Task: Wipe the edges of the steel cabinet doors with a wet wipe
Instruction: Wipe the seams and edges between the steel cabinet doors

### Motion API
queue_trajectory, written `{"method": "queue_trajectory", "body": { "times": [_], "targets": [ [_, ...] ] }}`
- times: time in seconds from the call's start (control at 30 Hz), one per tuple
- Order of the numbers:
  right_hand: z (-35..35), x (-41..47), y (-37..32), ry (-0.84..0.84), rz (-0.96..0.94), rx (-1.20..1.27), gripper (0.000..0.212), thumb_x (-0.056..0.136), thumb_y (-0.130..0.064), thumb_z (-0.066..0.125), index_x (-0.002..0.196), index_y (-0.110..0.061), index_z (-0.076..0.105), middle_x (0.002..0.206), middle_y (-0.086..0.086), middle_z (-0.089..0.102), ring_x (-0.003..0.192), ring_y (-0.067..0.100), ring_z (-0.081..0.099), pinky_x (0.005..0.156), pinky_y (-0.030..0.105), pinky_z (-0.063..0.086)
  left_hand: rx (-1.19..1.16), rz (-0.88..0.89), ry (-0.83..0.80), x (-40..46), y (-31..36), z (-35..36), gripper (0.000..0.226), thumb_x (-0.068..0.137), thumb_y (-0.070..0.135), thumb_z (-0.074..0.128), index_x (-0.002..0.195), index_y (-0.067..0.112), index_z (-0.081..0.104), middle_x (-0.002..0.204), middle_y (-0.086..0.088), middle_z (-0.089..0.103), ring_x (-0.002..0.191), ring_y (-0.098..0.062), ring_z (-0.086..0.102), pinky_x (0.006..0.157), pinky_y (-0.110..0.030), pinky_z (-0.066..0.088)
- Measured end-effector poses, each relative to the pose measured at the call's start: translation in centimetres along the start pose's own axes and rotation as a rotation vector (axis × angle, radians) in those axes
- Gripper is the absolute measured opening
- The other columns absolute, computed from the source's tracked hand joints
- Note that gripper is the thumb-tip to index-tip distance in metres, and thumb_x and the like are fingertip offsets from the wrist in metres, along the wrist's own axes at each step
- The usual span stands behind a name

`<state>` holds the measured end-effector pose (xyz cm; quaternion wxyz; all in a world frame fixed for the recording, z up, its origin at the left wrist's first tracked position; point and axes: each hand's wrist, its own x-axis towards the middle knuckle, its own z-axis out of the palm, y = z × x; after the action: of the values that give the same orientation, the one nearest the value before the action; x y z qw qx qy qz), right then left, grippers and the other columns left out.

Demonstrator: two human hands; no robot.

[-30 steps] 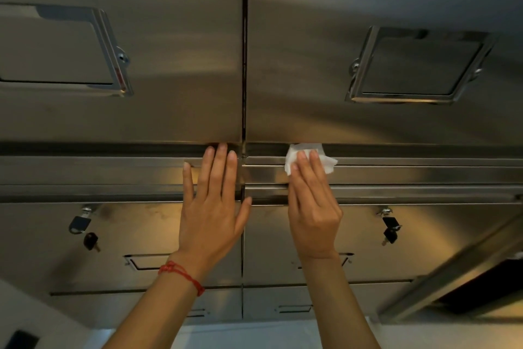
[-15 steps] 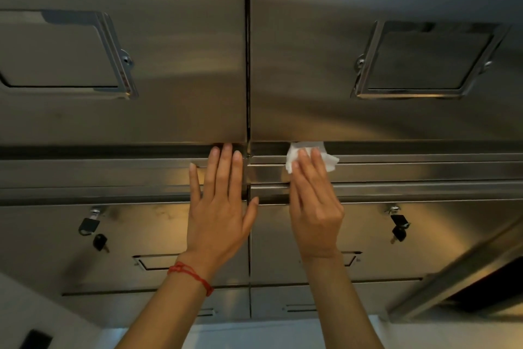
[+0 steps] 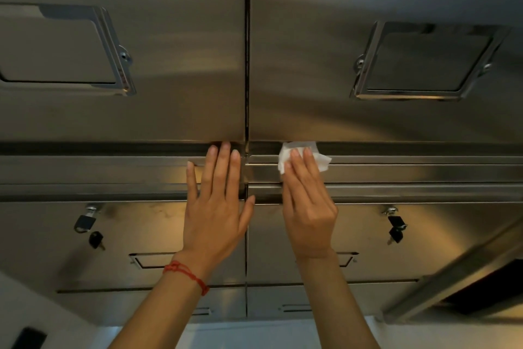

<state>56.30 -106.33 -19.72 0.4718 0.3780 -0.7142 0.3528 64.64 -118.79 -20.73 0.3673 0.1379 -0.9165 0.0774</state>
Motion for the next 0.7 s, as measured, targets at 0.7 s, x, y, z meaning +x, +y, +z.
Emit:
{"method": "queue_trajectory", "body": {
  "times": [0.7],
  "targets": [
    [-1.4,0.0,2.0,-0.034,-0.009,0.006,0.024,0.086,-0.004,0.061,0.108,0.005,0.064,0.118,0.02,0.06,0.116,0.034,0.054,0.093,0.043,0.05,-0.003,0.143,0.235,6.1,2.9,-2.5,0.062,0.095,0.036,0.033,0.147,0.011,0.009,0.155,-0.003,0.004,0.143,-0.02,-0.005,0.113,-0.053,0.0]
  ]
}}
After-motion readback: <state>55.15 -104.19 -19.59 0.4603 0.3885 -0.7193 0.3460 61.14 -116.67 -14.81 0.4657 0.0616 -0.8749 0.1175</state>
